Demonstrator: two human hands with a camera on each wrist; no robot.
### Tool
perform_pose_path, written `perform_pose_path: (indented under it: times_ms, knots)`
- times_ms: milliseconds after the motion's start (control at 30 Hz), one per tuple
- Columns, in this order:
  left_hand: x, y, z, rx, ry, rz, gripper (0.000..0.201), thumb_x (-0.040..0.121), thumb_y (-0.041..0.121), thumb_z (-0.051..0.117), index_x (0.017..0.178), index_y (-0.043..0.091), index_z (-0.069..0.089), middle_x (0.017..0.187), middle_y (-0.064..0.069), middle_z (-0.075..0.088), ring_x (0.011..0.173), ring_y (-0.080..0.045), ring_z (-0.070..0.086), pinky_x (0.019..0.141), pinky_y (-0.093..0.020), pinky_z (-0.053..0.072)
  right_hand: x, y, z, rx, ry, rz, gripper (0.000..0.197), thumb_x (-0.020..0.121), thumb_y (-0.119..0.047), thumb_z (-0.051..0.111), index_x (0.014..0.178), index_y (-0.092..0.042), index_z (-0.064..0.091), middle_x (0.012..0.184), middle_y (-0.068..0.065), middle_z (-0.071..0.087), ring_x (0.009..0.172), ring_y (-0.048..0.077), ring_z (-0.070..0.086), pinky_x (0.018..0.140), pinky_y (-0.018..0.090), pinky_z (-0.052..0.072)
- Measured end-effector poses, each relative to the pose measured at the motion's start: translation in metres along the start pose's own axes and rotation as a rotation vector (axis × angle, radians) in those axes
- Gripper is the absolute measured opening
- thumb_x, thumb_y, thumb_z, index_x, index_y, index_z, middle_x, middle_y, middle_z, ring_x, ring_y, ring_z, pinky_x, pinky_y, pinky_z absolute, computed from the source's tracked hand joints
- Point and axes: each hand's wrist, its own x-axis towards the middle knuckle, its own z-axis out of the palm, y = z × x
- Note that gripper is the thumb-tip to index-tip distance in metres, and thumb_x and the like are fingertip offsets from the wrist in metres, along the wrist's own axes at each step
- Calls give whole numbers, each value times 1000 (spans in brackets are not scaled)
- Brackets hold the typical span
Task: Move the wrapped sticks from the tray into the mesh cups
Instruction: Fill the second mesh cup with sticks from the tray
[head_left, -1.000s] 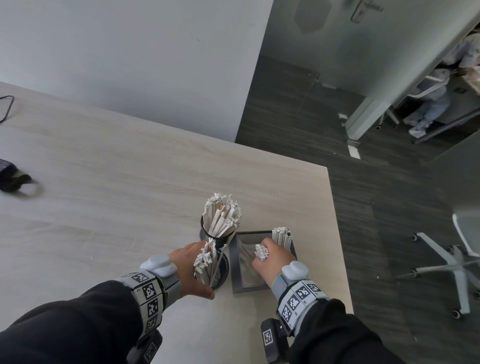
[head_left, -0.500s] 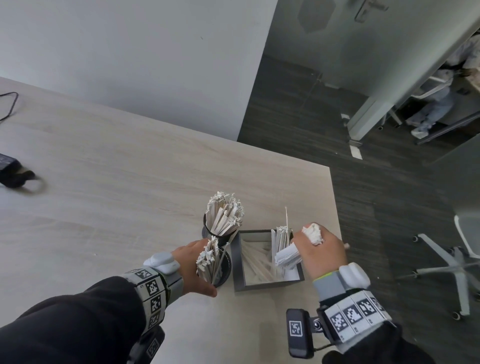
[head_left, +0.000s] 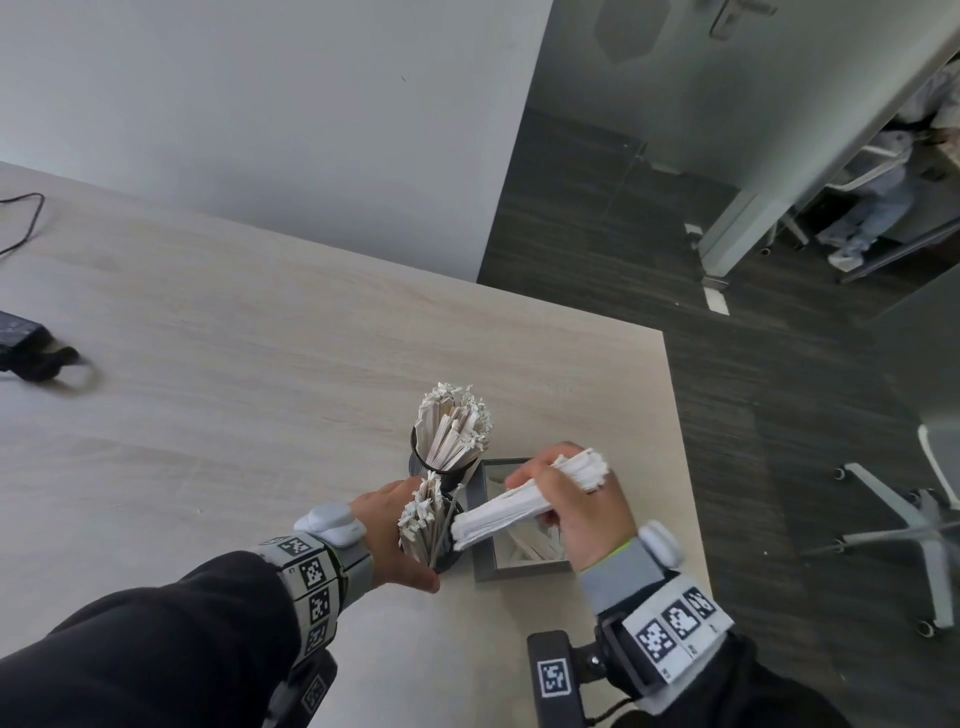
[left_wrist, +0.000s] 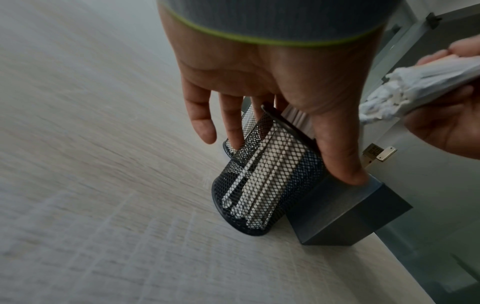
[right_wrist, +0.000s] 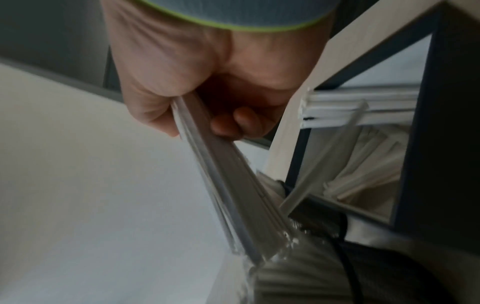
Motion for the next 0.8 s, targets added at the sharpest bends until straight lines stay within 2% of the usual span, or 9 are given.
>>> perform_pose_path:
  times_ms: [100,200,267,333,400,500,600,700,800]
  knots:
    - [0,1,1,-1,8,-2,100,33,73,73,122,46,38,116,18,56,105,-14,60,87,-40,53,3,7,21,-262,-112,-55,20,86,-18,61,71,-17,73,67,-7,69,59,4,59,53,19,44]
    - [1,1,1,-18,25,10,101,35,69,77,126,45,39,119,17,55,108,-15,59,89,-39,53,5,18,41,-568,-181,-68,15,83,-32,59,79,-19,66,76,-3,68,69,8,59,65,27,47]
    - [1,2,1,-14,19,11,98,39,64,81,126,42,41,120,15,55,109,-16,59,89,-39,52,4,28,52,-669,-226,-105,13,81,-34,63,85,-22,66,89,-7,65,81,10,58,70,23,44]
    - [3,5,2,17,-4,11,94,42,60,82,124,40,41,118,13,54,108,-17,59,88,-37,52,0,40,58,-720,-304,-170,26,78,-36,69,100,-22,67,110,-7,56,97,10,55,80,19,39]
    - [4,6,3,34,-6,15,95,39,65,76,122,42,36,118,13,52,109,-15,58,89,-36,52,-3,50,58,-718,-342,-223,48,73,-45,70,115,-26,60,118,-11,46,105,5,50,86,15,36]
    - [6,2,9,22,13,22,97,42,65,76,127,44,34,121,16,50,112,-11,56,92,-32,51,-9,55,48,-687,-258,-310,55,70,-54,69,119,-35,53,115,-18,40,101,-3,44,84,11,37]
    - [3,-2,13,-49,74,29,102,48,59,85,135,39,35,120,19,47,113,-12,55,86,-26,45,-13,61,33,-639,-68,-369,43,74,-52,67,107,-28,55,103,-14,44,88,-2,44,75,11,39]
    - [1,-3,12,-103,97,46,108,51,60,84,141,40,29,129,17,46,121,-14,49,92,-27,41,-10,69,21,-390,141,-161,41,74,-52,63,109,-38,46,98,-11,48,73,4,48,69,19,44]
    - [9,-3,17,-104,135,39,109,43,71,77,137,39,32,133,14,47,125,-17,45,100,-33,41,4,66,20,-245,98,85,46,84,-46,65,123,-44,42,99,-9,59,75,7,59,66,20,46]
